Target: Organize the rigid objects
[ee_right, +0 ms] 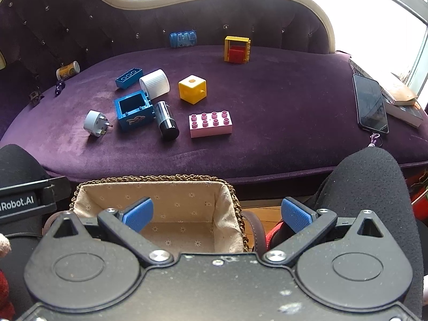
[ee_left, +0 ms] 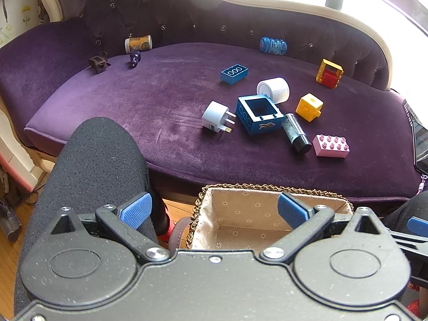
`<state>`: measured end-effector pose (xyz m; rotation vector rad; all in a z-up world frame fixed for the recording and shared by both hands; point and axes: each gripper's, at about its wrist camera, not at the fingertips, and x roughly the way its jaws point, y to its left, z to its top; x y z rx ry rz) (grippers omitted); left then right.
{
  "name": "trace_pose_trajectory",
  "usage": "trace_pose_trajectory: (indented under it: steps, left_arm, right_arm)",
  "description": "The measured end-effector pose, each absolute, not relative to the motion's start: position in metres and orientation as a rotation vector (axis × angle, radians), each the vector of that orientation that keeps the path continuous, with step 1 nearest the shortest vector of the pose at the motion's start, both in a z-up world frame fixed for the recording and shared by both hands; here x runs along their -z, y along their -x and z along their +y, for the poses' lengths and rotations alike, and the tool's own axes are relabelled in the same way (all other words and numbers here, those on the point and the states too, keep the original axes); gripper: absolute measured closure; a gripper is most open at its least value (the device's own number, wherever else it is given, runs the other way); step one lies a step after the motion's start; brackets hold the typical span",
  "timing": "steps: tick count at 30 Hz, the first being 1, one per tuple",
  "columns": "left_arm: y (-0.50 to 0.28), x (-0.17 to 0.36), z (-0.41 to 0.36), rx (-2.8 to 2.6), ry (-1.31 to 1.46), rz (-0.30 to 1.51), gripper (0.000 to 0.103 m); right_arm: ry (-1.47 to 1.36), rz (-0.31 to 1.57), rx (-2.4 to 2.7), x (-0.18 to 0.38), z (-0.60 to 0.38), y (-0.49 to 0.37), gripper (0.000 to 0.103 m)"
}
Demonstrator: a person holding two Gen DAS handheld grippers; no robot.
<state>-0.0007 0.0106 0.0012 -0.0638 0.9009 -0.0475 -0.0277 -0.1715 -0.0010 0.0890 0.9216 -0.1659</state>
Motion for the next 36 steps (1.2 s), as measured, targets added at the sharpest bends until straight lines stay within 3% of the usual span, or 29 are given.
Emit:
trace_pose_trajectory:
  steps: [19, 31, 36]
  left_arm:
    - [0.000, -0.001, 0.001, 0.050, -0.004, 0.889, 0.006]
    - [-0.026, -0.003, 0.006, 0.053, 0.014, 0.996, 0.006]
    - [-0.053, -0.005, 0.003, 0.068, -0.056, 0.998, 0.006]
  right_arm:
    - [-0.105, 0.898, 0.152, -0.005, -0.174, 0.028, 0.001]
    - [-0.180, 0.824, 0.107, -0.020, -0.190, 0.014, 0.002]
    - [-0.185, 0.881, 0.108, -0.009, -0.200, -0.008, 0.008]
